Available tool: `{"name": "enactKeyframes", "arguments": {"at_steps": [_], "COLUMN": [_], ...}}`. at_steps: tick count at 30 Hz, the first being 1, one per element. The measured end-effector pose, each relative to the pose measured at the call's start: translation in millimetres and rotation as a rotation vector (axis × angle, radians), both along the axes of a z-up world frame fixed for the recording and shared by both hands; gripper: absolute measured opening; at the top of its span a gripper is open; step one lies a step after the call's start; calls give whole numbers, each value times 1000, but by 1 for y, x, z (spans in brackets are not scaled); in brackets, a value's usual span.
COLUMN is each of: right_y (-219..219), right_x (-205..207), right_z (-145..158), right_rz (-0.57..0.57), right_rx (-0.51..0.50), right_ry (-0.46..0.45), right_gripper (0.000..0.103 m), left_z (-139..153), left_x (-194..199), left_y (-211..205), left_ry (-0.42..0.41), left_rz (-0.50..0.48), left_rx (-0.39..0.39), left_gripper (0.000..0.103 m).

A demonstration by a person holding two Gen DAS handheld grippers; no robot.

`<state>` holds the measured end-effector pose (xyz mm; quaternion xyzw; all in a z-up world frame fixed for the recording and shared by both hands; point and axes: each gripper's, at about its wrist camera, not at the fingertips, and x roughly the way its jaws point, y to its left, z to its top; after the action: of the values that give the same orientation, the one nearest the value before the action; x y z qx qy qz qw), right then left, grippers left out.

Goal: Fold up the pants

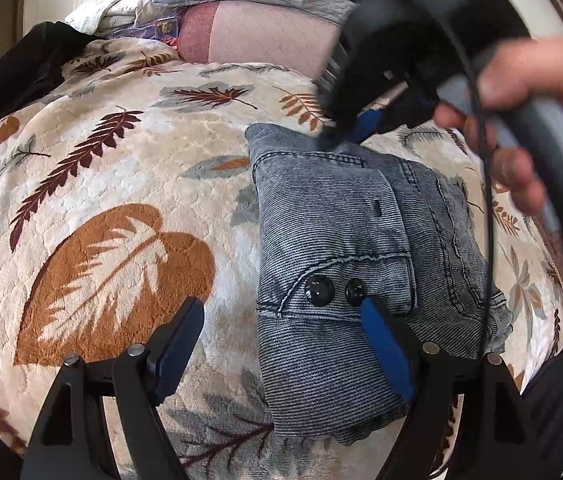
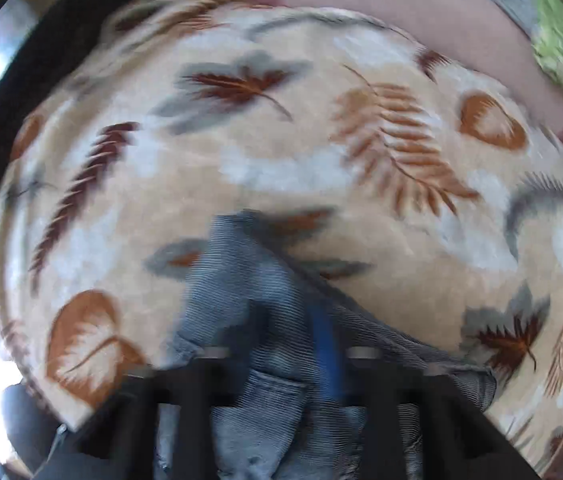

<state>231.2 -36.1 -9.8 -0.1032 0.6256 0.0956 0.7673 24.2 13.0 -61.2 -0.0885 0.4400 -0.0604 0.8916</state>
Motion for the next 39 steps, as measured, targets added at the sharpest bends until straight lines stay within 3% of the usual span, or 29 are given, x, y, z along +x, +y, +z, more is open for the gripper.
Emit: {"name": "enactKeyframes", "arguments": {"at_steps": [2,3,7,9,10,11,13,15,17,22,24,26,28,31,34,37,39], "right_y": [-21,-34,-67,-66,-66,-68,-81,-102,-111,-108,-111,-122,-132,-128,-125,-126,-126], "right_x": [0,0,-27,-46,-51,-56,-60,-64,-71,-112,-127,-134,-137,-146,-164,-169,-173], "right_z": [2,5,43,49,45,32,-6,-21,-8,29,19,-10,-6,12,22,-16,-13], "right_rz": [-54,-92,-122,-49,-44,-46,-69,-125,-173,-112,-92,-102,-136,-133,-112,-106,-92], "right_rx": [-48,-26,216,355,372,343,178,257,275,312,282,238,283,239,297,232,231], "right_ry": [-53,-60,-114,-92,-77,-50,-12,14,-27,-153,-128,-69,-85,-111,-156,-110,-145], "right_gripper": [14,14,15,26,30,36,35,32,32,34,34,35,33,36,37,45,45], "left_z": [0,0,-1,-1,-1,-2,-2,-2,0,0,0,-1,-1,0,0,0,0], "left_x": [0,0,1,1,1,2,1,1,-1,-1,-1,-1,-2,-2,-2,-2,-3], "left_y": [0,0,1,1,1,1,0,-1,-3,-1,-1,-1,-3,-3,-2,-3,-4], "left_ry": [-1,-2,1,0,1,0,-1,3,-10,-3,-3,-2,-5,-6,-3,-2,-9], "left_rz": [0,0,1,1,2,3,4,-3,-1,6,7,2,3,8,9,1,1], "left_rx": [-3,-1,-7,-8,-8,-8,-7,-10,7,-1,3,2,5,11,4,3,11], "left_gripper": [82,82,82,83,83,83,83,83,83,83,83,83,83,83,83,83,84]}}
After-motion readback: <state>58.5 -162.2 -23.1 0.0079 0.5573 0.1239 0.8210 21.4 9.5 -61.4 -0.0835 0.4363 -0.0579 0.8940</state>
